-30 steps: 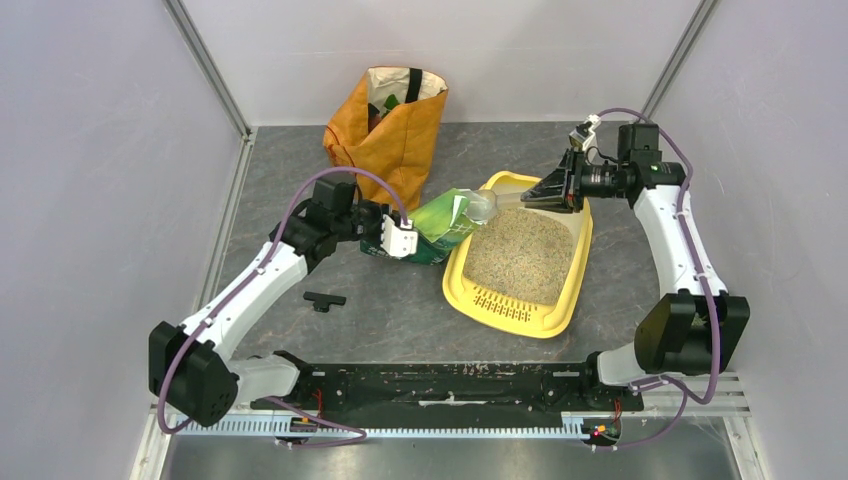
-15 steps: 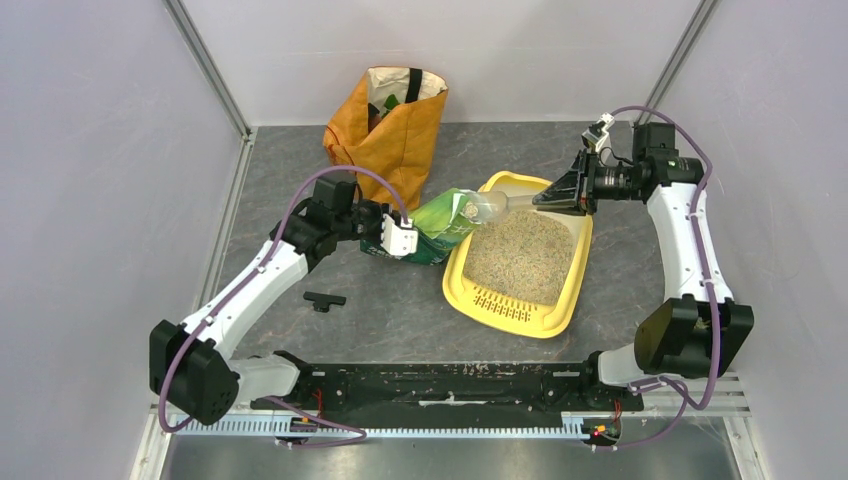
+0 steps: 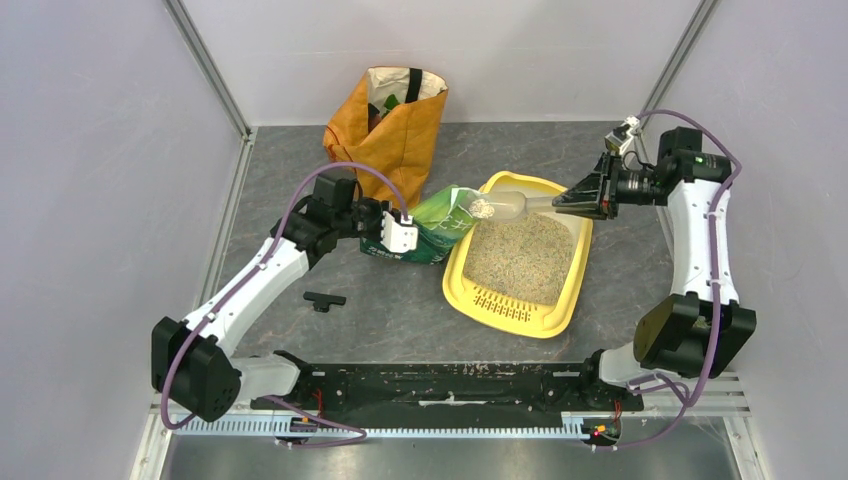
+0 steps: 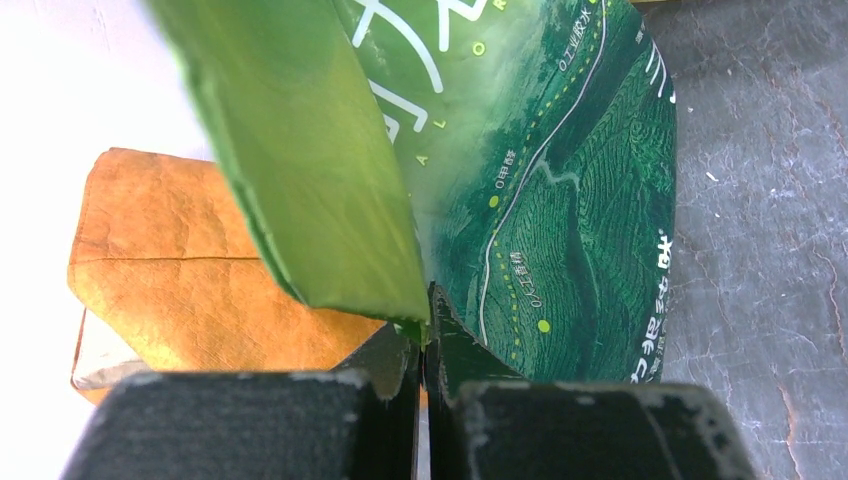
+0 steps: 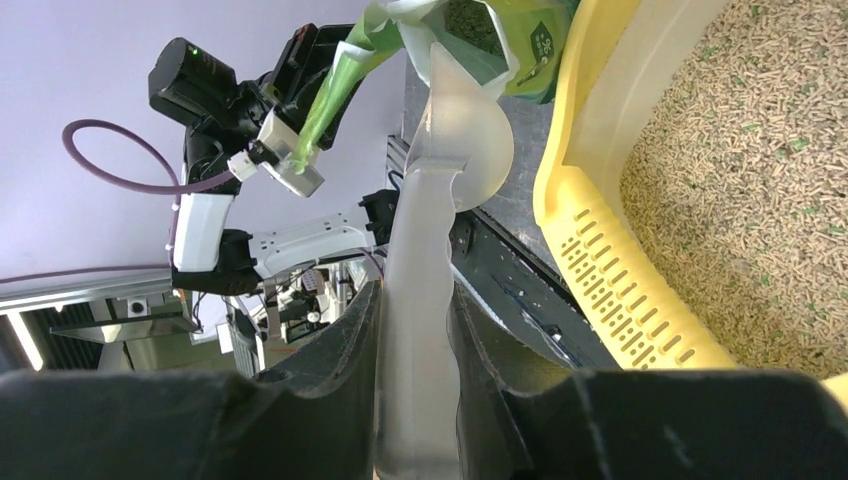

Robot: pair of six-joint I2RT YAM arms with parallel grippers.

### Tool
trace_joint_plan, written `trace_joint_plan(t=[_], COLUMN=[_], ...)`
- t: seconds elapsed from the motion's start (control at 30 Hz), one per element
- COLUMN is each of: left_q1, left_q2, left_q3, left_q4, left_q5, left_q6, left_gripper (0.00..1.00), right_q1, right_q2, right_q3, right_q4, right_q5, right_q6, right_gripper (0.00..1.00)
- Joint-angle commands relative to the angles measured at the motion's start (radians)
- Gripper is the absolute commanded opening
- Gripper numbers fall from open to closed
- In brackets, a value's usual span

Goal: Fill the litter box with clean litter

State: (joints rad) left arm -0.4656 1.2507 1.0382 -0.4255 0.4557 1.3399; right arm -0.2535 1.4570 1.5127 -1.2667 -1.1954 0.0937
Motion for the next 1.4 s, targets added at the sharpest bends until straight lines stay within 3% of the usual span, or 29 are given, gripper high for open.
trace_joint_plan(t=[0.0, 0.17, 0.3, 0.43, 0.67, 0.83, 1.0, 1.13, 1.17, 1.37], left_q1=[0.004, 0.004, 0.003, 0.004, 0.004, 0.004, 0.004, 0.004, 0.004, 0.004], left_q2=[-0.009, -0.005, -0.002, -0.004, 0.000, 0.008, 0.006, -0.003, -0.002, -0.004], left_q3=[0.089, 0.093, 0.095, 0.092, 0.089, 0.094, 0.095, 0.084, 0.086, 0.091], left_q4=[0.118, 0.117, 0.117, 0.121, 0.131, 0.138, 0.132, 0.127, 0.127, 0.128], left_q5=[0.034, 0.038, 0.048, 0.049, 0.047, 0.054, 0.054, 0.055, 0.057, 0.058], left_q6=[-0.004, -0.003, -0.006, -0.006, -0.005, 0.001, 0.003, 0.015, 0.016, 0.019], left_gripper=[0.02, 0.02, 0.02, 0.02, 0.02, 0.02, 0.02, 0.02, 0.02, 0.02], right_q1=[-0.068, -0.153, -0.182, -0.140, 0.077, 0.185, 0.228, 0.232, 0.286, 0.358], right_q2=[0.012, 0.068, 0.075, 0.043, -0.012, -0.033, -0.005, 0.030, 0.020, 0.028], right_q3=[0.066, 0.109, 0.106, 0.098, 0.144, 0.189, 0.302, 0.461, 0.487, 0.527], right_q4=[-0.180, -0.471, -0.468, -0.298, -0.108, -0.085, -0.093, -0.097, -0.067, -0.033], right_q5=[-0.079, -0.042, 0.037, 0.279, 0.767, 0.903, 0.825, 0.580, 0.547, 0.508], right_q6=[-0.156, -0.457, -0.480, -0.338, -0.146, -0.186, -0.199, -0.168, -0.147, -0.133], right_gripper=[0.00, 0.00, 0.00, 0.00, 0.00, 0.00, 0.00, 0.00, 0.00, 0.00])
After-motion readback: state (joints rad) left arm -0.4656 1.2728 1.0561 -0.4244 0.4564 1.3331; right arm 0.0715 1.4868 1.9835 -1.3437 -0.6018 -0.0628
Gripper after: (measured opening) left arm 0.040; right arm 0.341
